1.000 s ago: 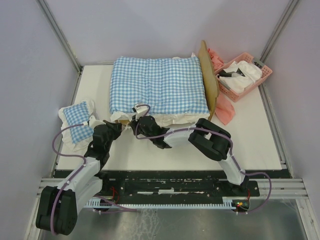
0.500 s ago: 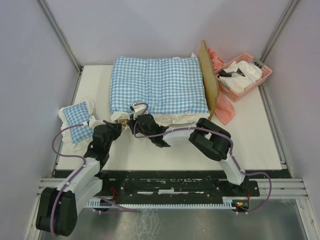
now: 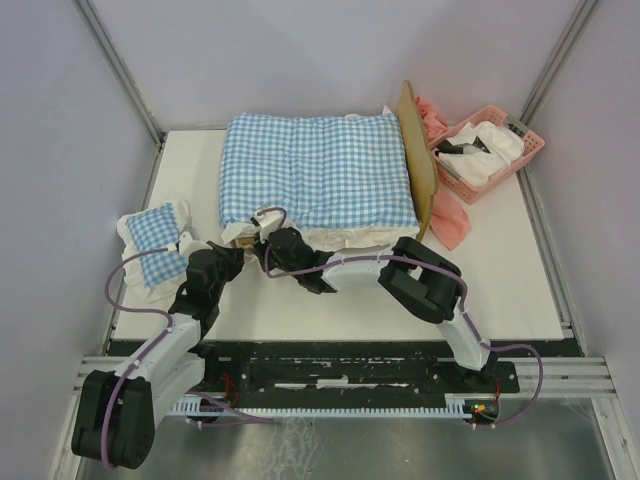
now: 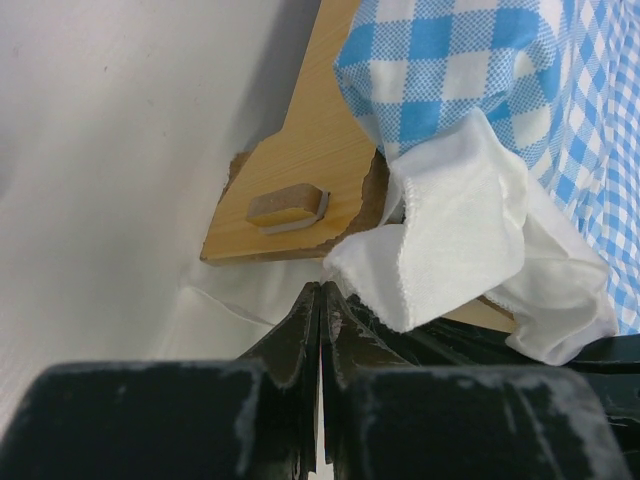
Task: Set up the pet bed
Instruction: Tie the ropes to the bed frame.
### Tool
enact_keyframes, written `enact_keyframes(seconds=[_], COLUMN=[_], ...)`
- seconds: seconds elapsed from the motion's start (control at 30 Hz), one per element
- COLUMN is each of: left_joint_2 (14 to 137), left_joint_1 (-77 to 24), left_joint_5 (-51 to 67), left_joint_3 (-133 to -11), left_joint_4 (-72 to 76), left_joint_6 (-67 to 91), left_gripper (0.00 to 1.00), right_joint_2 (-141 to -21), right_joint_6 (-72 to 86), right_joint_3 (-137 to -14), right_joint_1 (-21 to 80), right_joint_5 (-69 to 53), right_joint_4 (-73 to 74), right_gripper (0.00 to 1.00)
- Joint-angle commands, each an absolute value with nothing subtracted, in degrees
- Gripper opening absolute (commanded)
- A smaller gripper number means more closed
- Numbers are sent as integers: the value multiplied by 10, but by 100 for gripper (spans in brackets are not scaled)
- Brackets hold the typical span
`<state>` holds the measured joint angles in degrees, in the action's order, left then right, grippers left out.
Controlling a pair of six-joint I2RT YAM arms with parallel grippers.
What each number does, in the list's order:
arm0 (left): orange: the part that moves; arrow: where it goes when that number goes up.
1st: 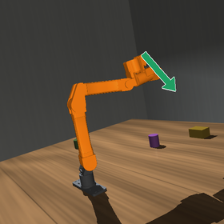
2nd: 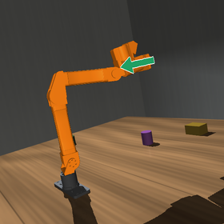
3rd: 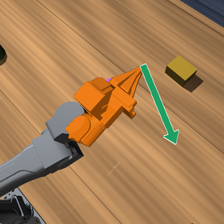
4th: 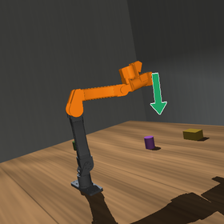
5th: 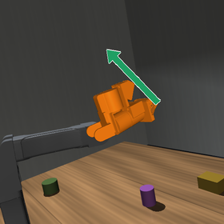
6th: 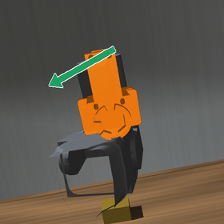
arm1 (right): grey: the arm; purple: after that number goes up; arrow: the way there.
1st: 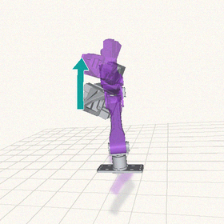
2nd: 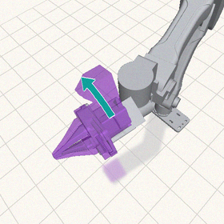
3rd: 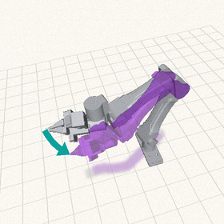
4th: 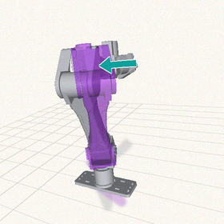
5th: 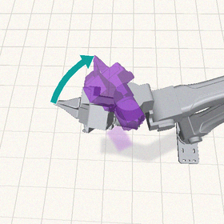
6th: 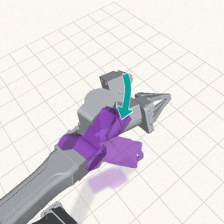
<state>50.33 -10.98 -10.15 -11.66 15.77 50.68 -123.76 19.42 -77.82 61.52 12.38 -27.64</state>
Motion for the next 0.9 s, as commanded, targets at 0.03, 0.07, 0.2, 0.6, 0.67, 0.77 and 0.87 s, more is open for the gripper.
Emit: enact_keyframes(seconds=[0.03,0.07,0.2,0.6,0.67,0.77,0.87], left_joint_2=[494,493,487,468,467,466,464], left_joint_1=[-109,-108,-108,-108,-108,-107,-108], left_joint_5=[-109,-110,-109,-107,-104,-103,-104], left_joint_3=[-121,-120,-118,-114,-112,-112,-111], left_joint_4=[174,173,174,171,171,167,163], left_joint_6=[513,512,510,508,511,509,509], left_gripper=[3,3,3,3,3,3,3], right_joint_2=[-1209,-1209,-1218,-1239,-1241,-1241,-1237], right_joint_6=[176,175,162,102,84,59,48], right_joint_3=[-813,-820,-863,-880,-866,-855,-841], right_joint_1=[620,623,634,636,636,630,616], right_joint_5=[146,149,162,133,127,124,96], right_joint_4=[-212,-197,-135,-168,-195,-207,-217], right_gripper=[2,2,2,2,2,2,2])
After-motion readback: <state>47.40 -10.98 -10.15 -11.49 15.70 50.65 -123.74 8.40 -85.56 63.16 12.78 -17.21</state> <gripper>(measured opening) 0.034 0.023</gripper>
